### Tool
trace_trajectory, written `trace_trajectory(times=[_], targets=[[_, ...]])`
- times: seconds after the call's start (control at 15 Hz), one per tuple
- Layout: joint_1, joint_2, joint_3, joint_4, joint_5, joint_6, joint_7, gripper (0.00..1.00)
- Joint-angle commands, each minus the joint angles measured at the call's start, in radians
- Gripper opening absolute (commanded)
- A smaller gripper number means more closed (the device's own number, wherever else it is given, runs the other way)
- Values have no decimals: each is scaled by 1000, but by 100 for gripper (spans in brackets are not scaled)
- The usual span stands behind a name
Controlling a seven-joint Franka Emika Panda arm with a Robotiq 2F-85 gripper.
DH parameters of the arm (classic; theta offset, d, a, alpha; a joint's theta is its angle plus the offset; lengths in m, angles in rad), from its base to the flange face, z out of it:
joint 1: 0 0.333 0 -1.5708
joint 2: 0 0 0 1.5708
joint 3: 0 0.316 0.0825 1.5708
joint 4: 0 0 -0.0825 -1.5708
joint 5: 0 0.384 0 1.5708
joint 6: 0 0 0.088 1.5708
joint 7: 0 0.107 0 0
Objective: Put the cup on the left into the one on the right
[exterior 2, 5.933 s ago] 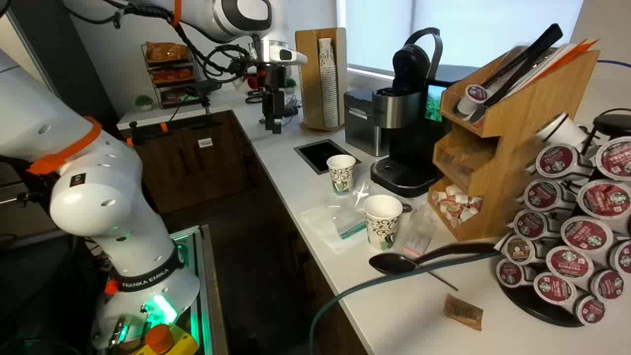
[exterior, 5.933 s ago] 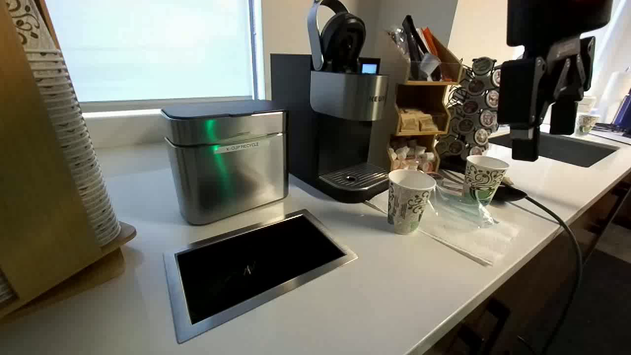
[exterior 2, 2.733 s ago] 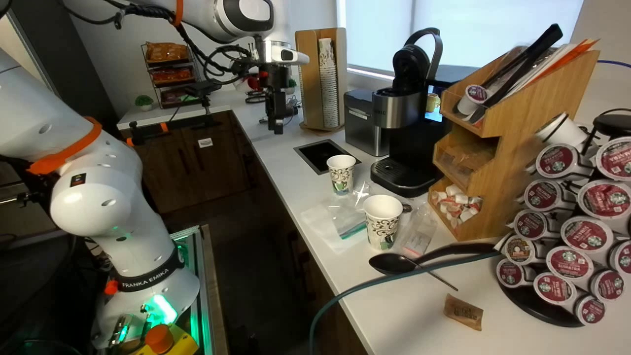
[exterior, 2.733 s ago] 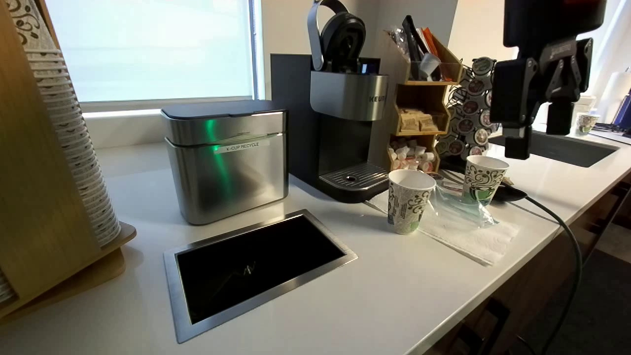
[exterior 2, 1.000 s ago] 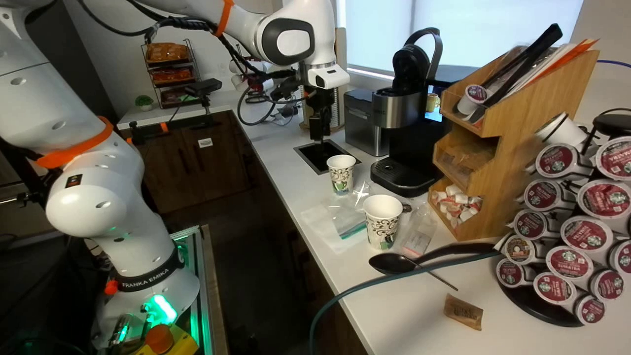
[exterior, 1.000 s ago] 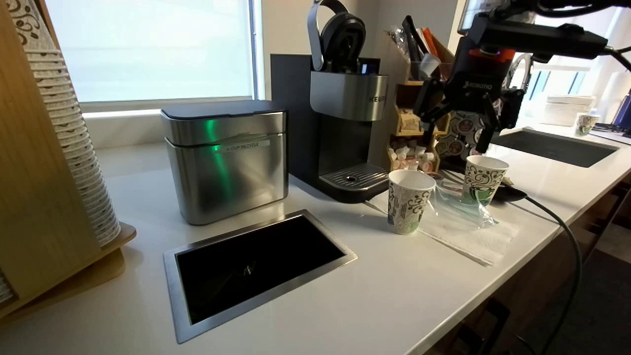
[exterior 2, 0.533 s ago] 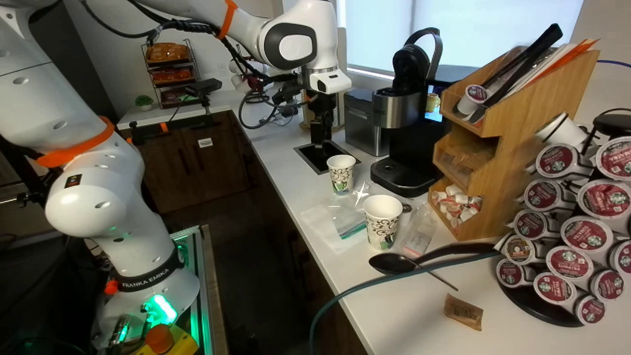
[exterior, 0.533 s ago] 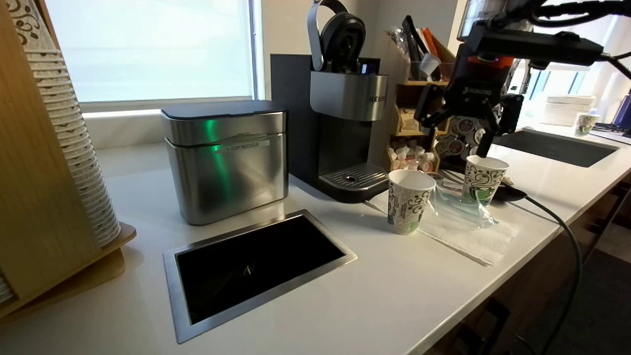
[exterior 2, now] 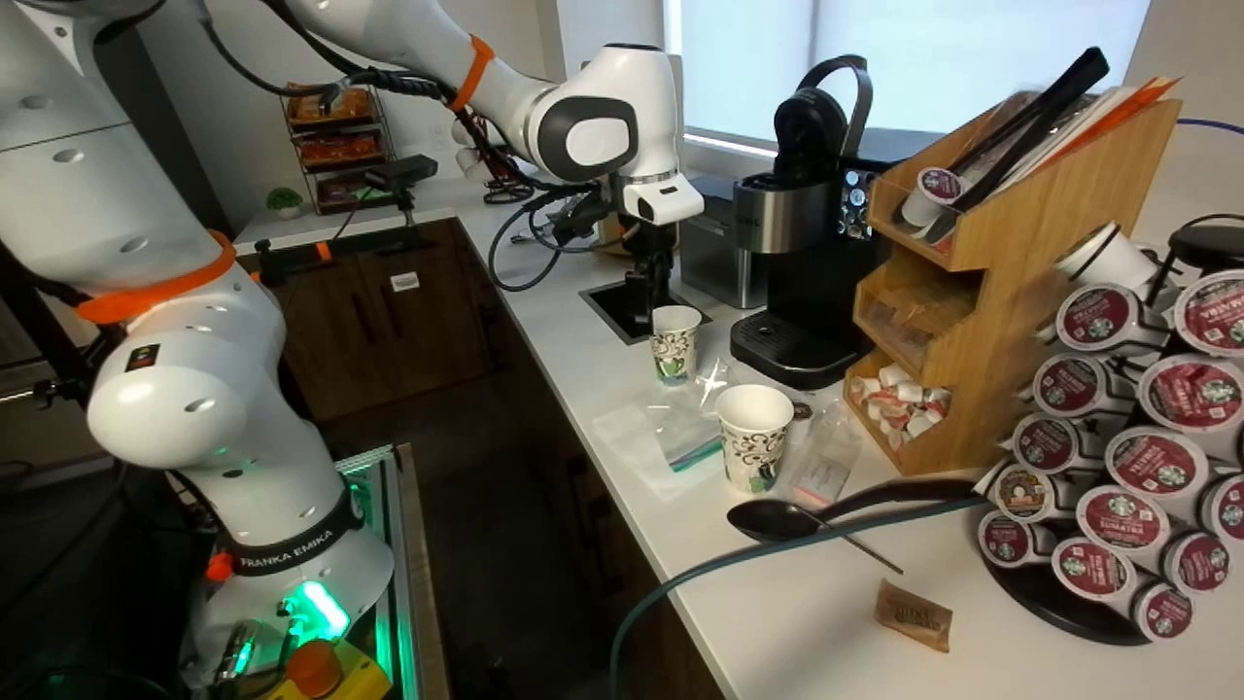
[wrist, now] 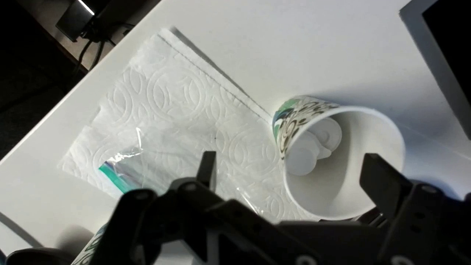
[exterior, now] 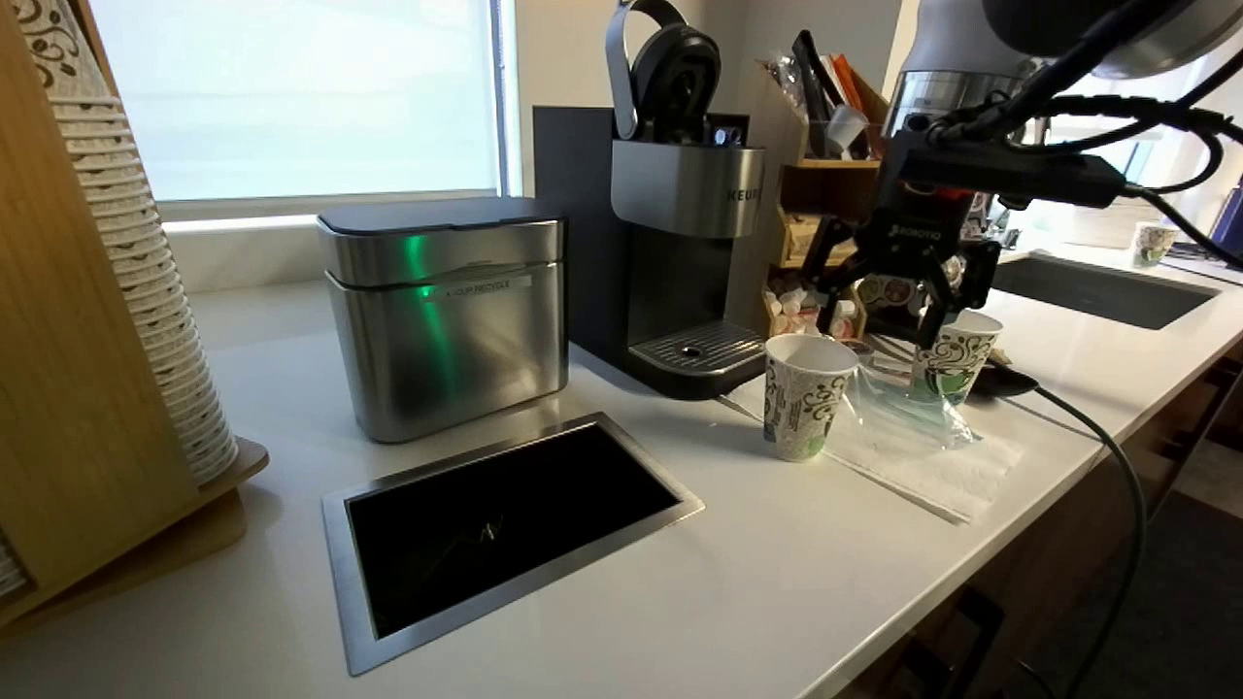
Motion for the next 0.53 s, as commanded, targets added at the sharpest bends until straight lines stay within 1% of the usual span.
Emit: trace_trajectory(times=[0.0, 0.33, 0.47], targets=[[10, 1, -7, 3, 8, 10, -7, 100], [2, 65, -8, 8, -37, 22, 34, 100], [5, 95, -15, 11, -29, 43, 30, 74]])
